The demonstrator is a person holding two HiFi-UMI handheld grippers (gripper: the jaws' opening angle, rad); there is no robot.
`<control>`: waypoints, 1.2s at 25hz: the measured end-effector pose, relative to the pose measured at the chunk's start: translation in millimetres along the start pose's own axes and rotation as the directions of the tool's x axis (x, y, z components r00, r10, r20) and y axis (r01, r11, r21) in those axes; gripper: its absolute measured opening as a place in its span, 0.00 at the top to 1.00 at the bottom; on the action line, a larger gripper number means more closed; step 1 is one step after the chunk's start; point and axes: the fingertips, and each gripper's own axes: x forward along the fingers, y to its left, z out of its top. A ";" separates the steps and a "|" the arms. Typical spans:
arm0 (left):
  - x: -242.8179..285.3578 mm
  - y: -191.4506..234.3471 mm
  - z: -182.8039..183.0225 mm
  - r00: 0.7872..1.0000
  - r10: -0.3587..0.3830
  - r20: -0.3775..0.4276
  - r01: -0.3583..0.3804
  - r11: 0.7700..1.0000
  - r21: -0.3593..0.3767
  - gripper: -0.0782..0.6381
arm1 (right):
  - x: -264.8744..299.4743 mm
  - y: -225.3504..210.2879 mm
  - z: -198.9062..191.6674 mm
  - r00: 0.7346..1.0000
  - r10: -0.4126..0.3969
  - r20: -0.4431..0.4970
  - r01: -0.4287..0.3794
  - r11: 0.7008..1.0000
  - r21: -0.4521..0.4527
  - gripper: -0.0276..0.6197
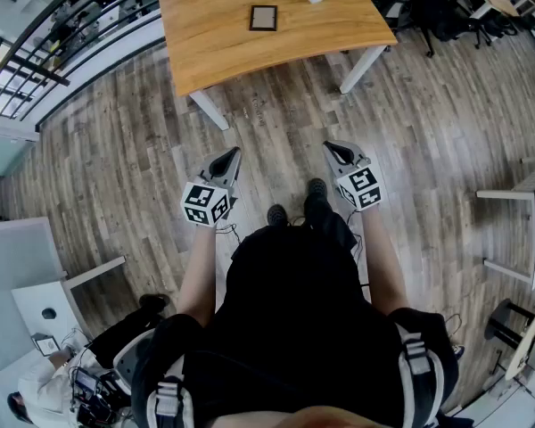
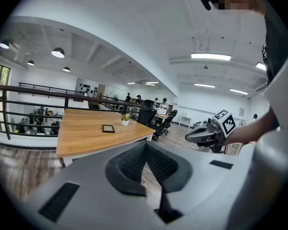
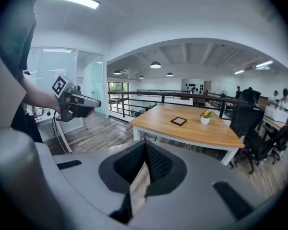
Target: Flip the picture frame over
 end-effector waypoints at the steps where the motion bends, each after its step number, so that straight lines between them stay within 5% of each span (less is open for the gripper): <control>1: -1.5 1.3 0.7 1.000 0.003 0.003 -0.003 1.000 0.002 0.87 | 0.1 1.7 0.8 1.000 0.000 0.004 0.000 1.000 0.000 0.95; 27: -10.7 3.2 3.5 1.000 -0.011 0.002 0.011 0.997 0.070 0.86 | 3.1 14.7 4.5 0.999 -0.019 0.027 0.018 0.999 0.026 0.95; 30: -13.1 3.3 6.0 0.999 -0.032 0.025 0.031 0.998 0.058 0.86 | 4.8 15.0 4.5 0.999 -0.037 0.025 0.036 0.999 0.017 0.88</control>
